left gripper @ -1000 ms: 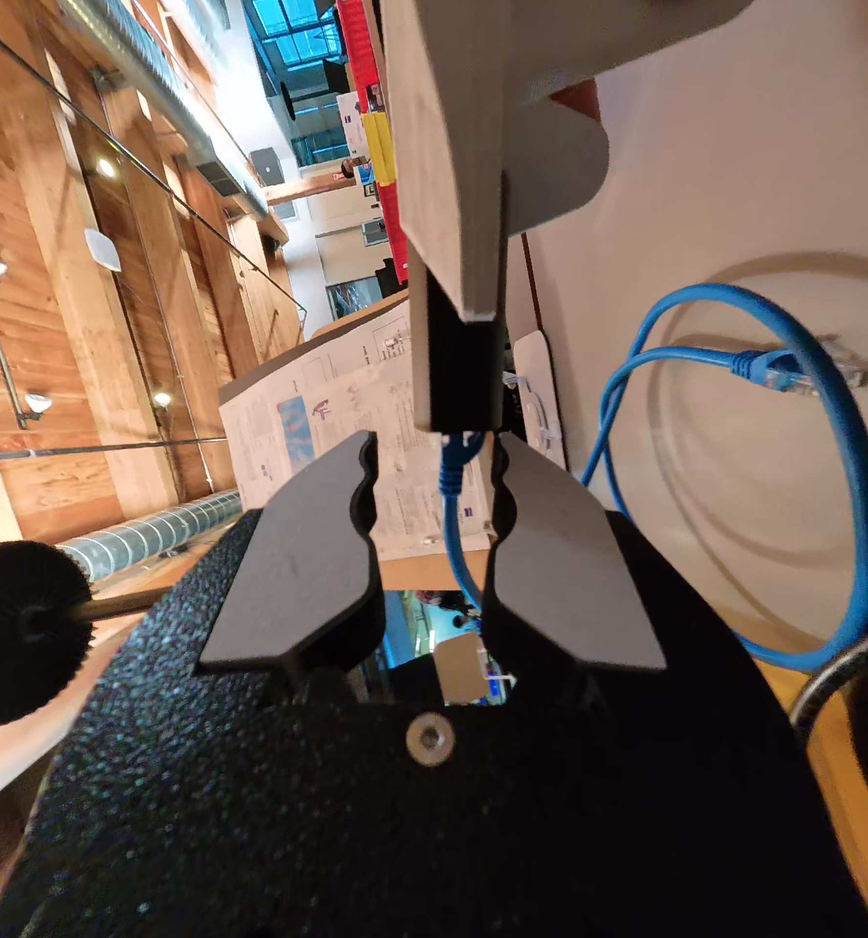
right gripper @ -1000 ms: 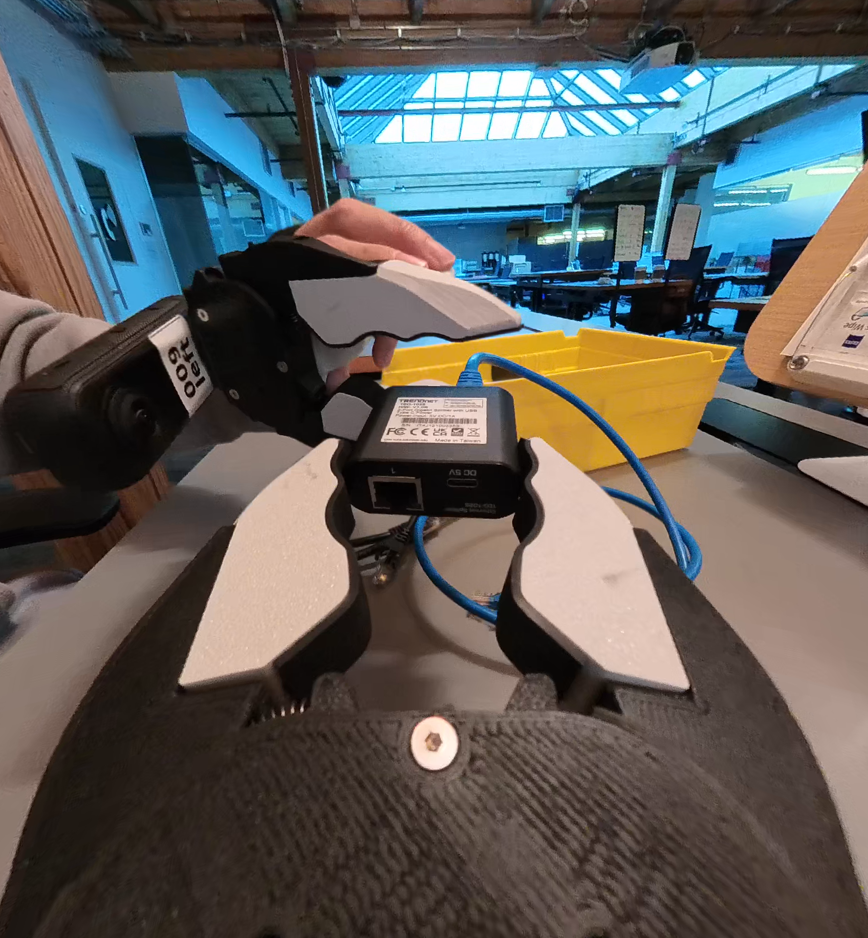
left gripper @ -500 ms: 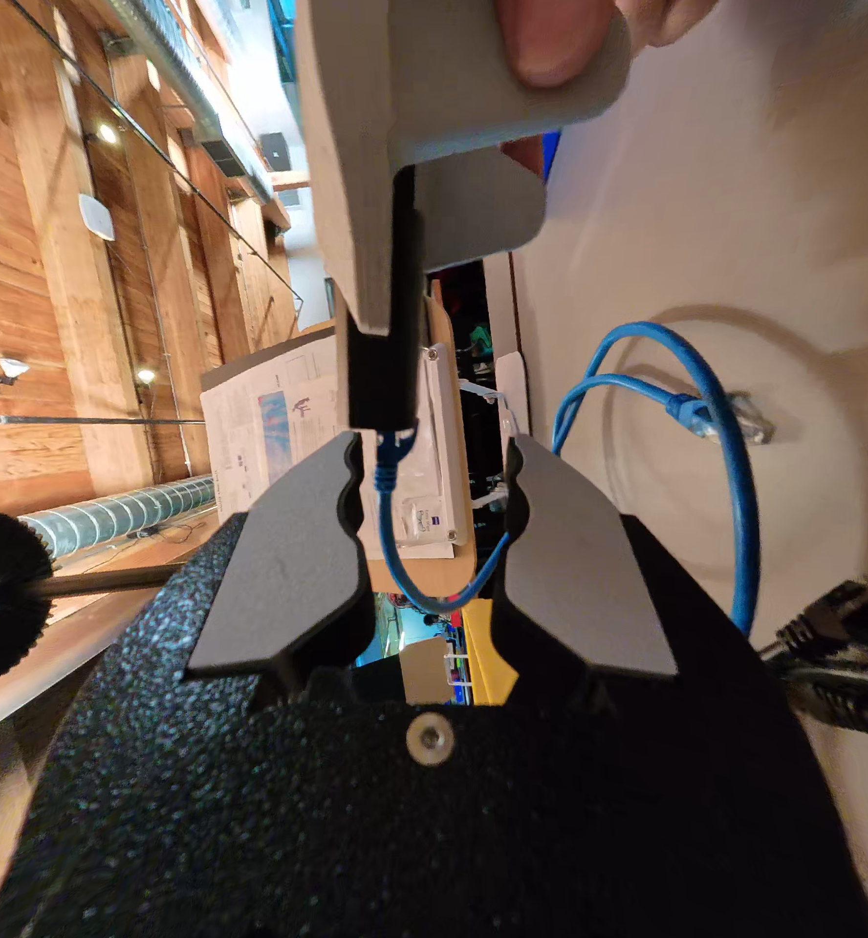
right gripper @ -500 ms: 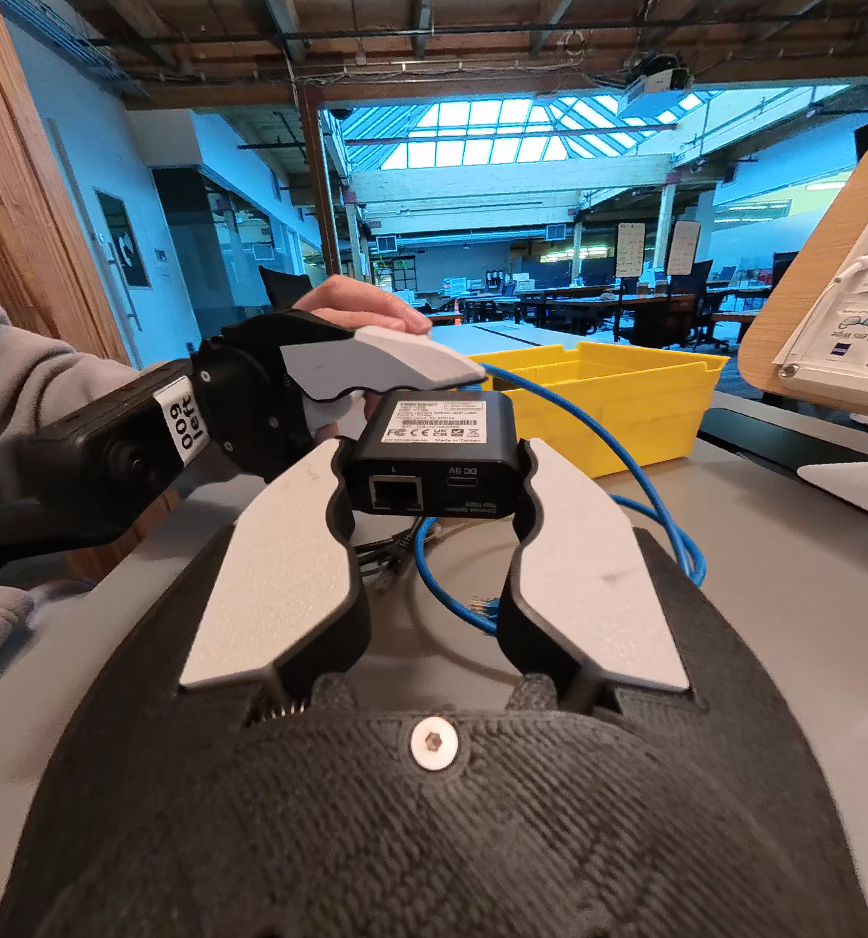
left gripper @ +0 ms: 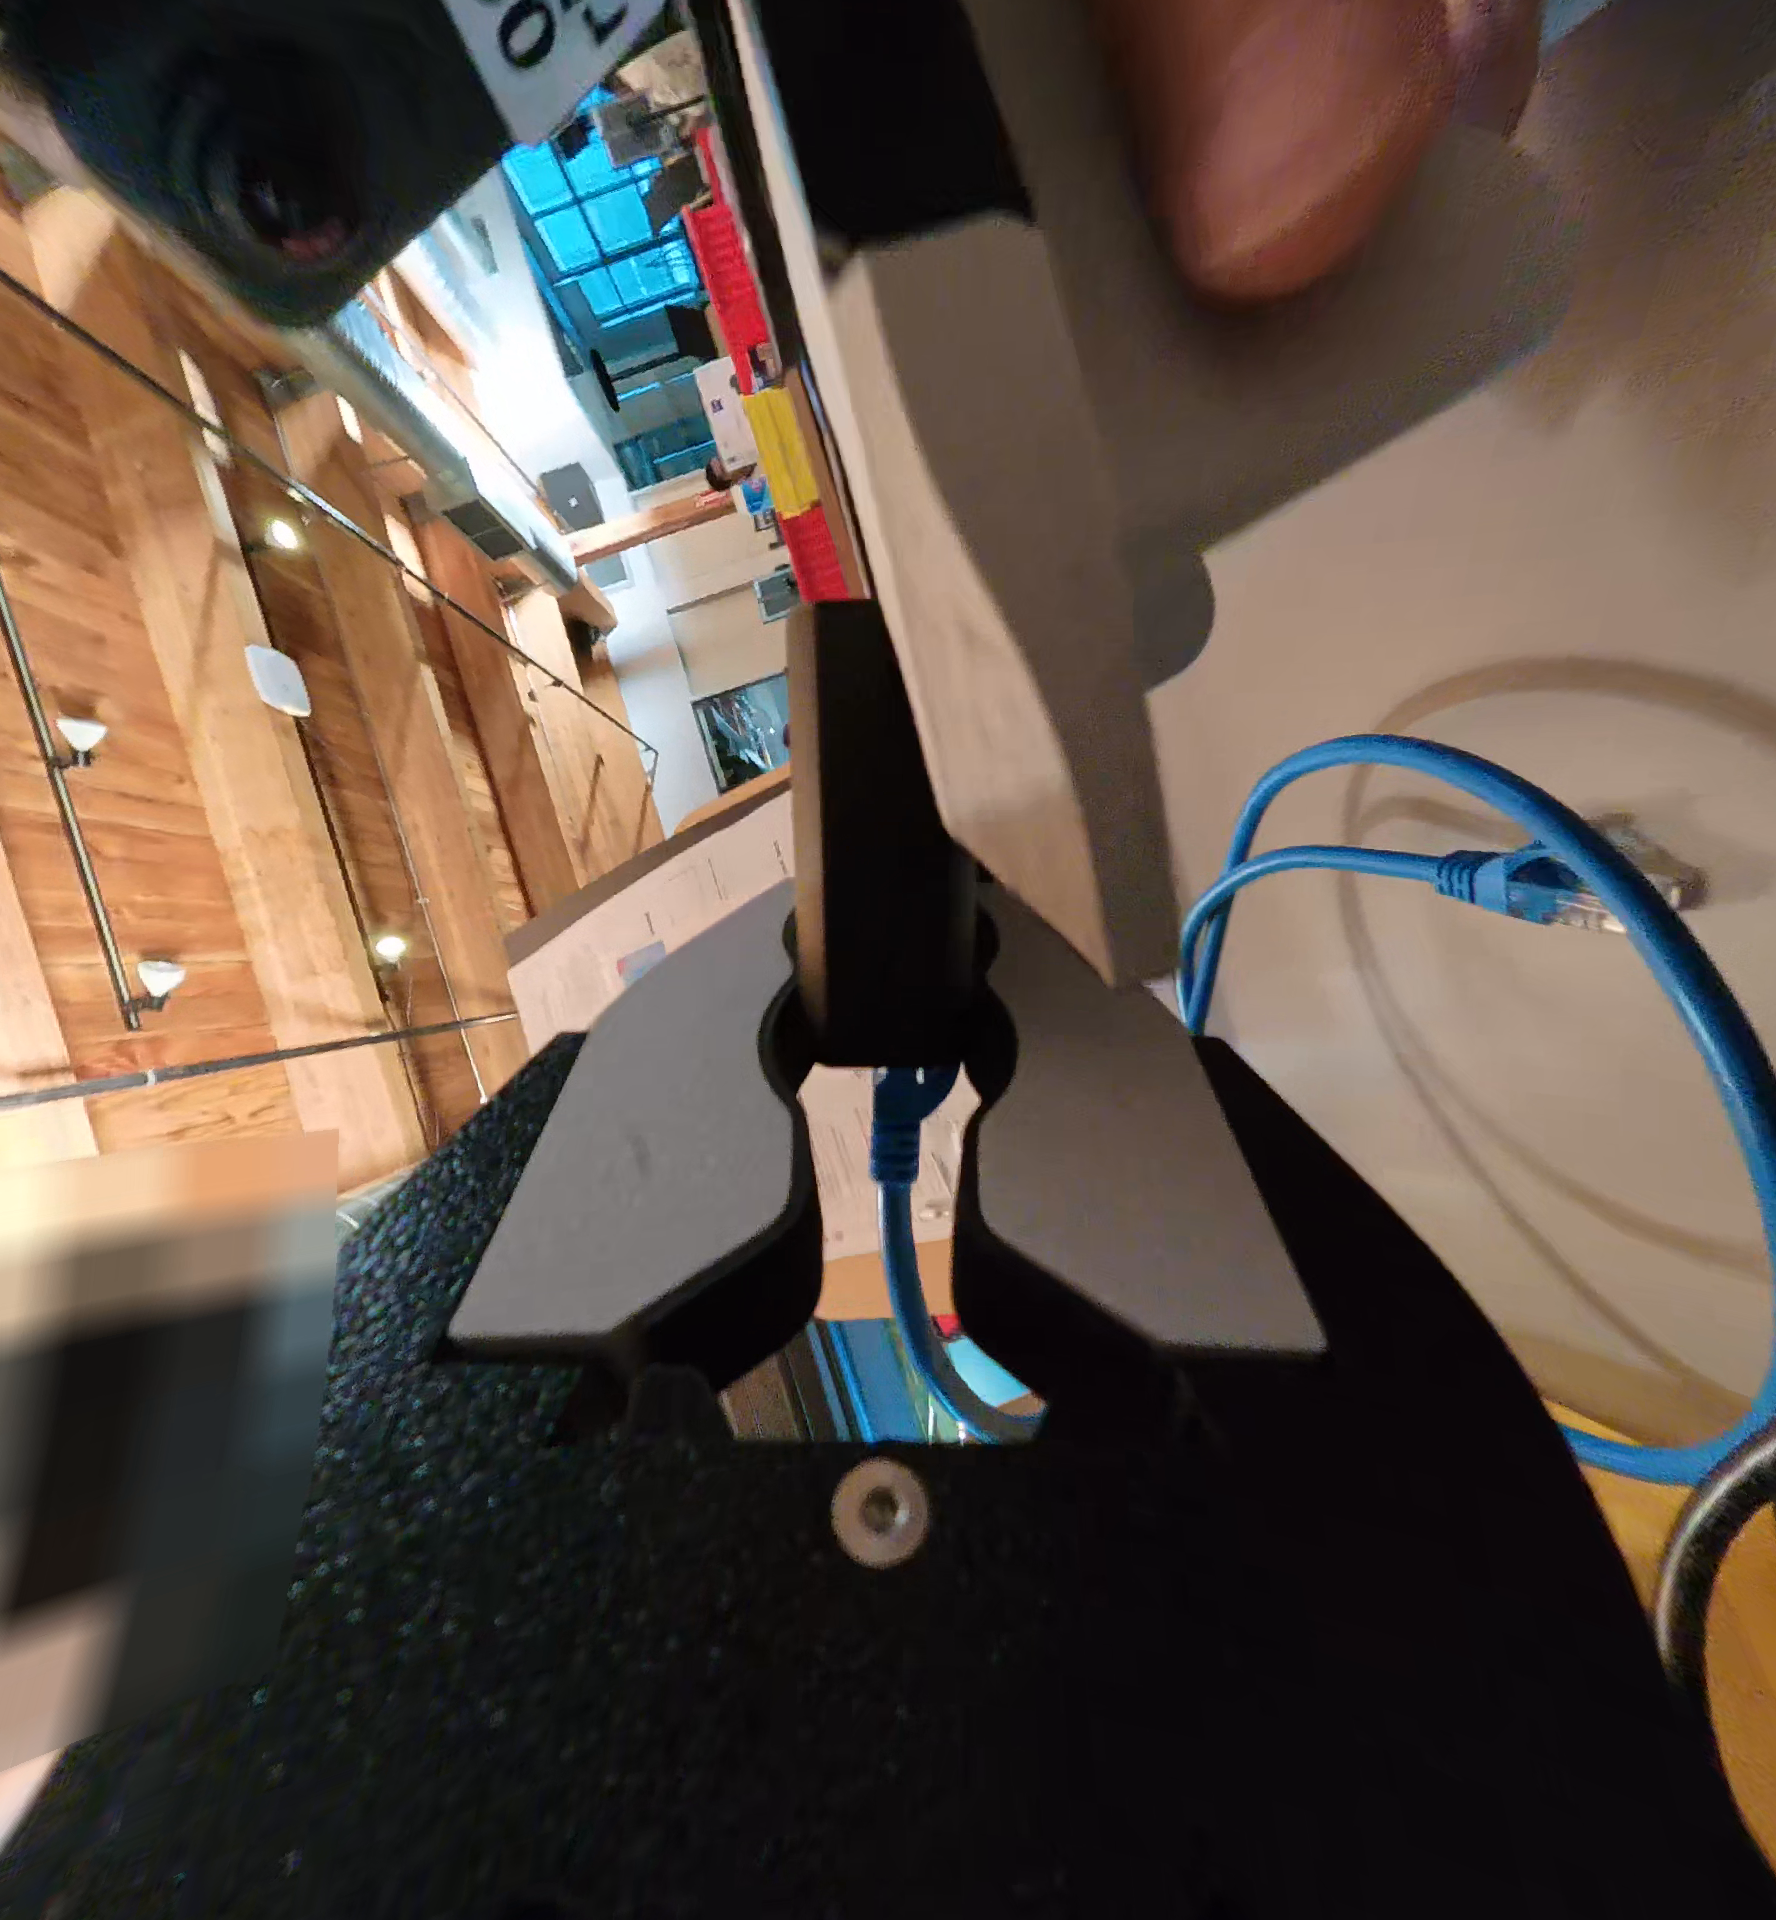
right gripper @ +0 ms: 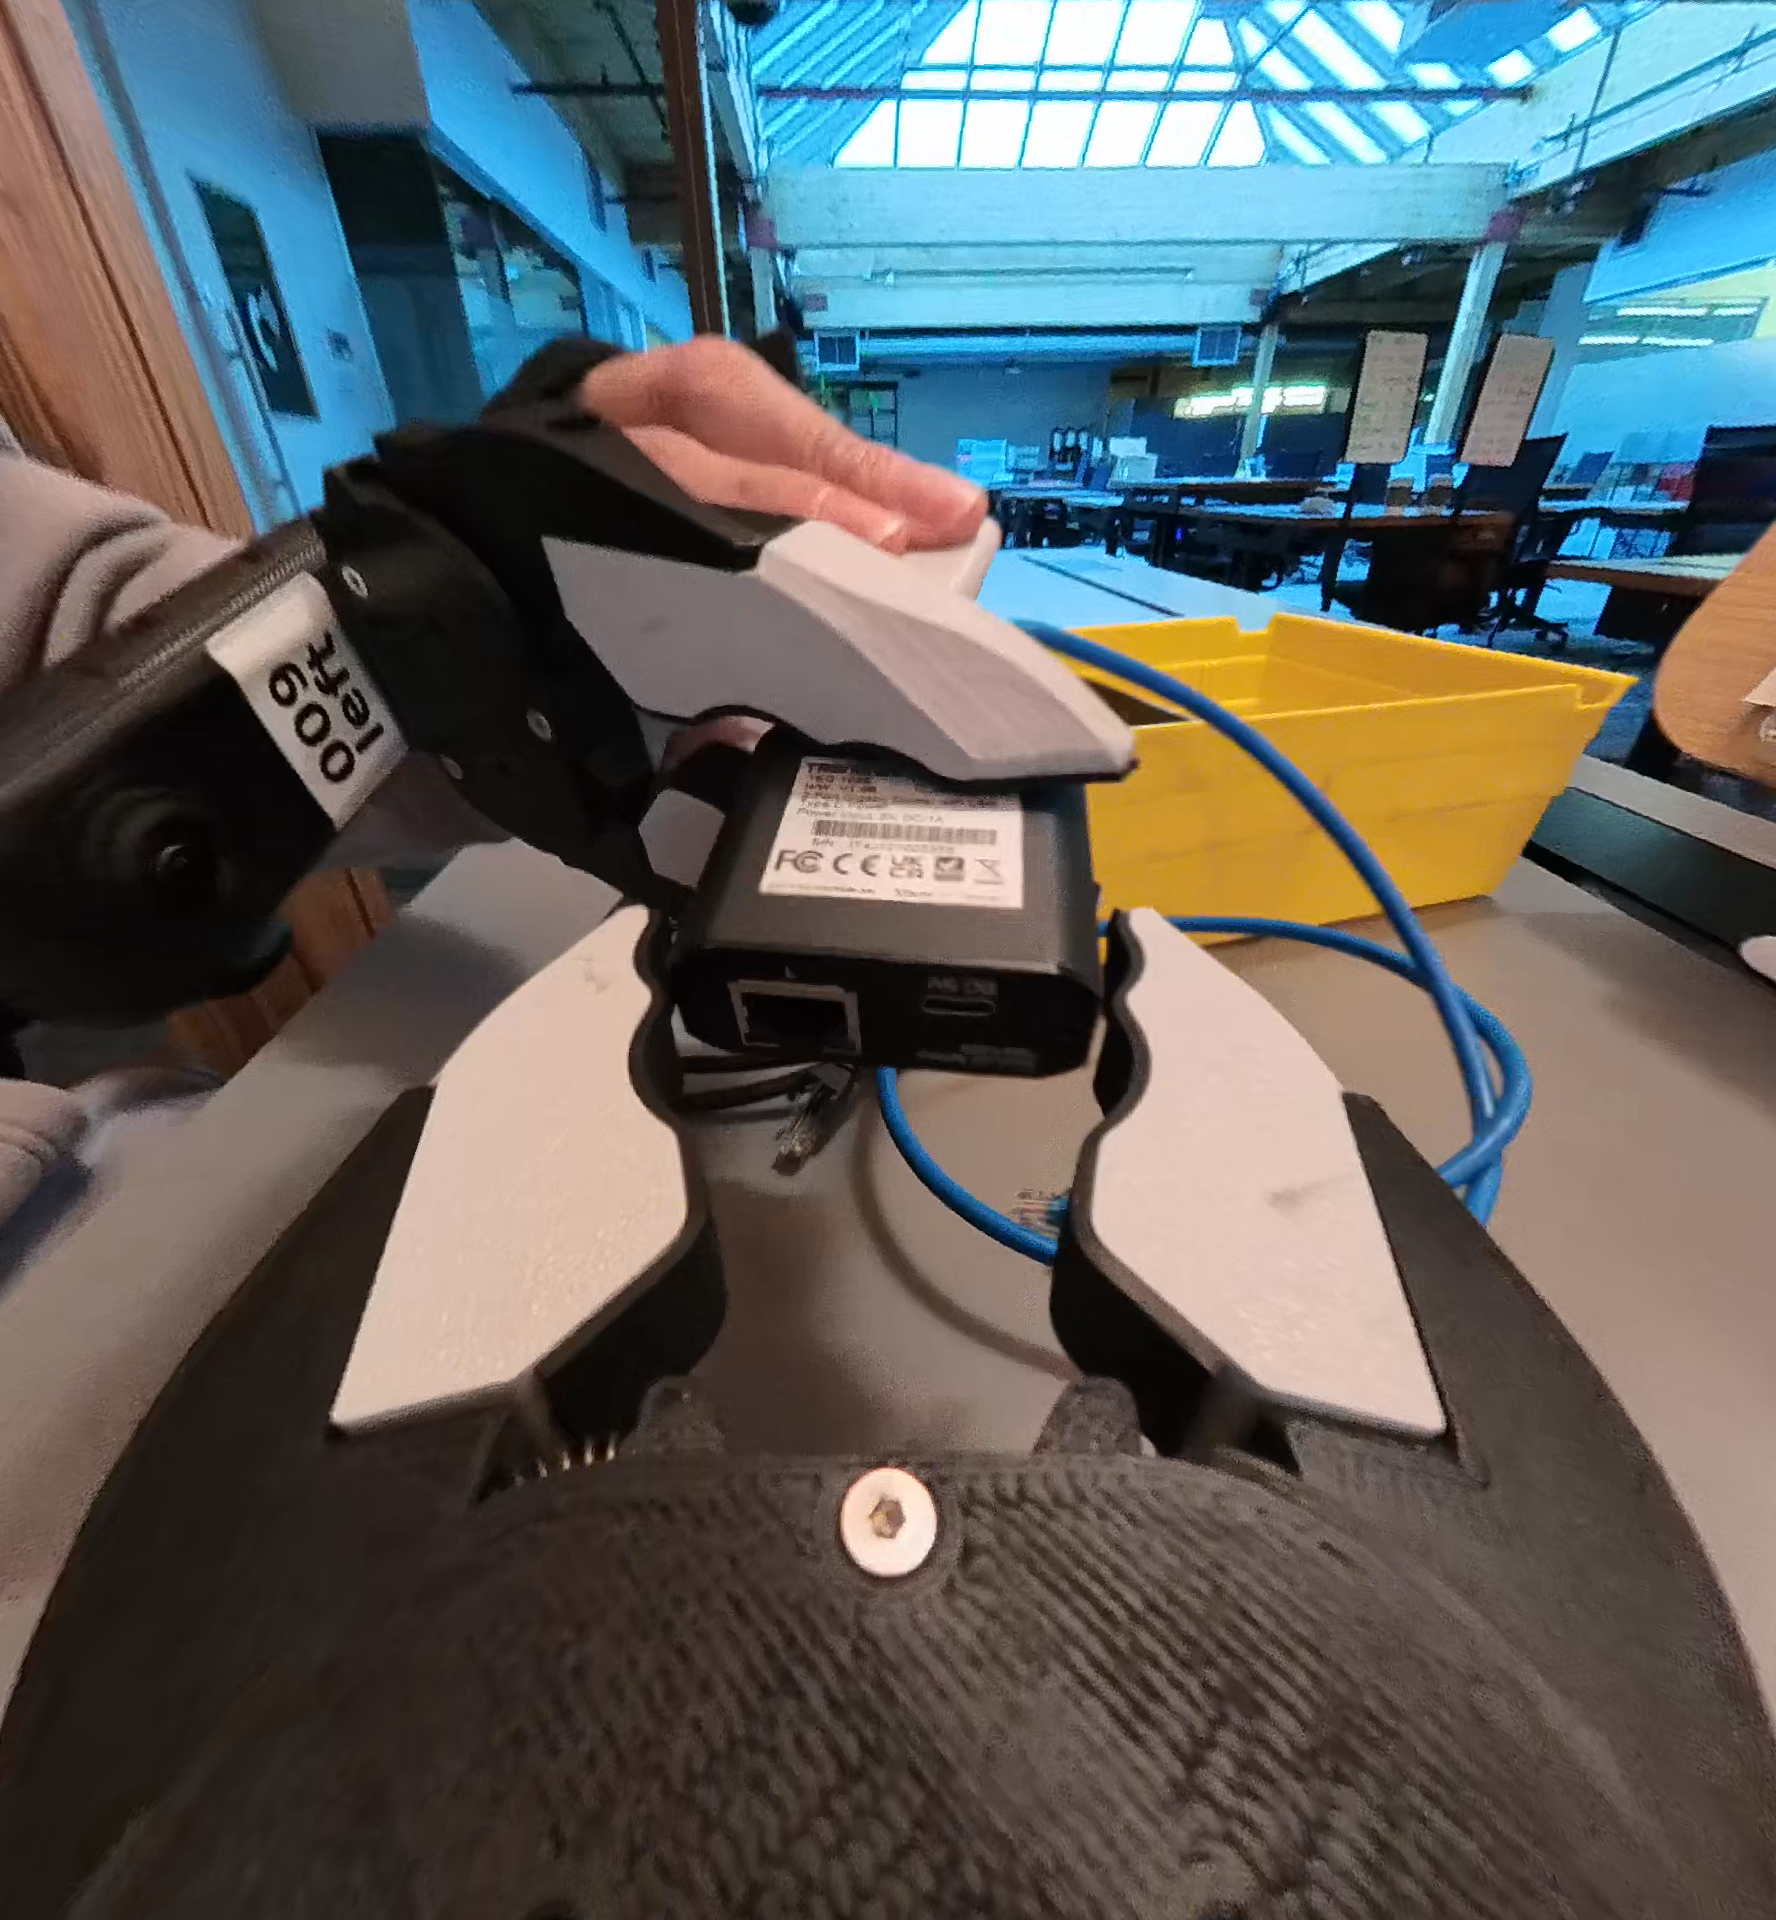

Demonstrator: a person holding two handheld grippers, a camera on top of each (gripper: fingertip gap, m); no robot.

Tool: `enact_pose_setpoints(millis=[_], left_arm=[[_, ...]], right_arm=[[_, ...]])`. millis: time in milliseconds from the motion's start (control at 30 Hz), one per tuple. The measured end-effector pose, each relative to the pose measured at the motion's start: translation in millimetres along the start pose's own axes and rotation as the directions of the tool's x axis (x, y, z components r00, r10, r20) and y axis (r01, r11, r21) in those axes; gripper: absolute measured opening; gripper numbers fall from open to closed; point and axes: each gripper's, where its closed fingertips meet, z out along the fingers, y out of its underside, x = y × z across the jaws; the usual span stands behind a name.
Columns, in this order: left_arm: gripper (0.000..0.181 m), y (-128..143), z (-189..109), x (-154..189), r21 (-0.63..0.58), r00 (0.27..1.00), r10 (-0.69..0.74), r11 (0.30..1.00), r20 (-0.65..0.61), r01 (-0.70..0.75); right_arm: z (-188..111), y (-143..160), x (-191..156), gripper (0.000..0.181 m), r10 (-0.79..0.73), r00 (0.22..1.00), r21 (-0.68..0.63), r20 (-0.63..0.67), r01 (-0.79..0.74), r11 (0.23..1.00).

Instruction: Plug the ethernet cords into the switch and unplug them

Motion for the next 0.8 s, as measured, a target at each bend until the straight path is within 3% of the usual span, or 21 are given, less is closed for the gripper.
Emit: enact_pose_setpoints(millis=[133,467,600,800], left_arm=[[0.024,-9,5,5,0.015,0.993,0.118,0.993,-0.017,-0.118],[0.024,1,7,10,-0.077,0.987,0.146,0.986,-0.066,-0.151],[0.027,1,6,7,-0.066,0.994,0.109,0.992,-0.03,-0.111],[0.045,38,-11,7,-0.179,0.999,-0.034,0.983,-0.018,0.03]], right_arm=[[3,0,2,0.079,0.01,1.0,0.004,-0.025,-0.01,1.0],[6,10,10,0.074,0.034,0.998,-0.078,-0.06,-0.039,0.996],[3,9,9,0.075,-0.029,0.997,-0.084,-0.067,0.023,0.996],[-7,-2,17,0.074,0.044,0.996,0.015,-0.077,-0.043,0.999]])
